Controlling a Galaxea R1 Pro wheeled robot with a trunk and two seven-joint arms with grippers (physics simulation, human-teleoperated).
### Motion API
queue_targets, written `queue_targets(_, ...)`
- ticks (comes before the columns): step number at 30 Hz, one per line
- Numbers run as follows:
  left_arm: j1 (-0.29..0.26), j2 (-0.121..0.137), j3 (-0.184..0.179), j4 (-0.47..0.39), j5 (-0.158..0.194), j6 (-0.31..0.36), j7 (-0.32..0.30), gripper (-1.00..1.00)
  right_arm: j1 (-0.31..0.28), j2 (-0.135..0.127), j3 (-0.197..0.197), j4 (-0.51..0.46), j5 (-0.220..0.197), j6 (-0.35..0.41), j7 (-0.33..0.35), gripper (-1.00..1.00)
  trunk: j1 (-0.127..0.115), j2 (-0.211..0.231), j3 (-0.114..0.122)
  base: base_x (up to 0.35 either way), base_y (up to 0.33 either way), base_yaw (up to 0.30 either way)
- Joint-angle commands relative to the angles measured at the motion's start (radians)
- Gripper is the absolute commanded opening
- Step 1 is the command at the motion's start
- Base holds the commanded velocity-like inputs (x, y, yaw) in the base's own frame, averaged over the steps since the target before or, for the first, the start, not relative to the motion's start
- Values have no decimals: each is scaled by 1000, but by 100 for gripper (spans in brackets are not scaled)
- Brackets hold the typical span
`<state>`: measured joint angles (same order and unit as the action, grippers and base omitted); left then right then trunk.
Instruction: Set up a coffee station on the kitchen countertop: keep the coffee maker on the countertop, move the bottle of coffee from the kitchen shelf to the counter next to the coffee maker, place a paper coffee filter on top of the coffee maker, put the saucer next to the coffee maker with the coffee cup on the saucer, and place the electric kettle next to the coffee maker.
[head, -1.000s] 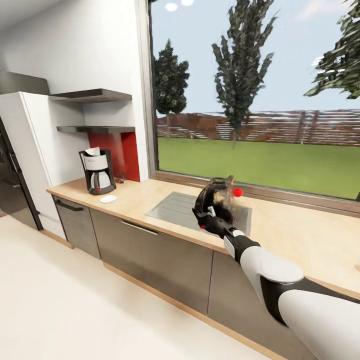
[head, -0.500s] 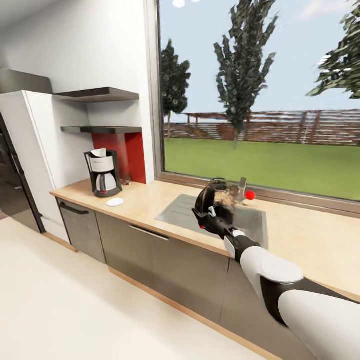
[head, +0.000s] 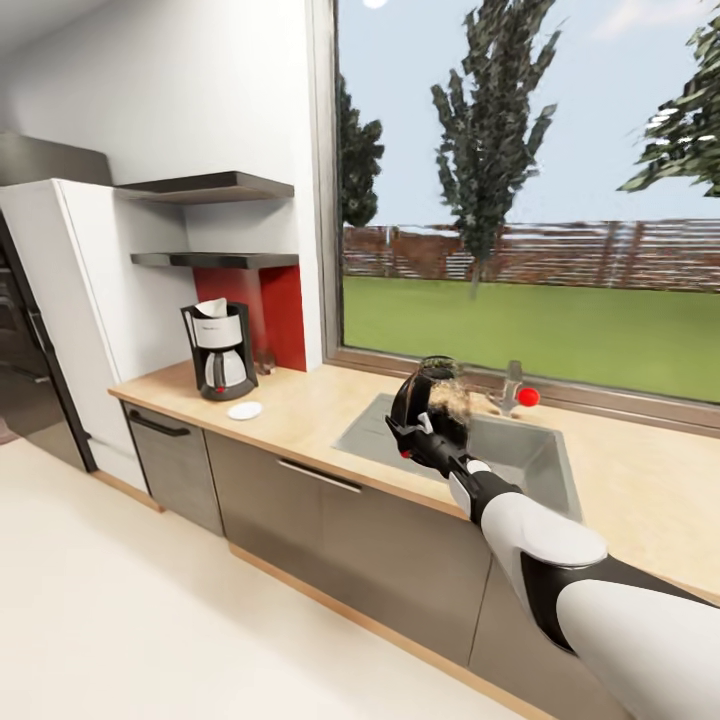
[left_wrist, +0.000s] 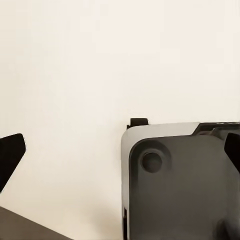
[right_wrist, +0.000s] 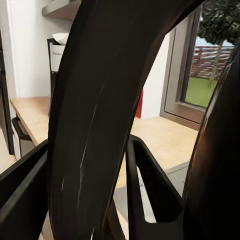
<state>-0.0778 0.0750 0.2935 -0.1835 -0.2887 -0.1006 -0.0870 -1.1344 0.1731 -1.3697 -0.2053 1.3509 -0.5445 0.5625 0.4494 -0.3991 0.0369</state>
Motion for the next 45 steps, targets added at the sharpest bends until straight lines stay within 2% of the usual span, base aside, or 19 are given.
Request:
queue_targets(1, 0, 0, 9, 1, -9, -4, -5, 100, -1, 1, -8, -4, -1, -2, 8, -100, 1, -1, 0, 154, 248, 0)
queue_targets(7, 0, -1, 9, 1, -9, -4, -5, 100, -1, 1, -9, -5, -4, -2, 8, -100, 1, -1, -1, 154, 246, 25)
queue_targets(17, 0, -1, 9, 1, -9, -4, -5, 100, -1, 1, -11, -5, -4, -2, 8, -100, 1, -1, -11, 204, 214, 170)
queue_targets(32, 0, 0, 9, 1, -9, -4, -5, 100, -1, 1, -10, -6, -4, -2, 8, -100, 1, -1, -27, 326, 34, 186)
queue_targets(45, 0, 0, 7, 1, -8, -5, -5, 100, -1, 1, -11, -67, -6, -3, 8, -100, 1, -1, -35, 248, 225, 104)
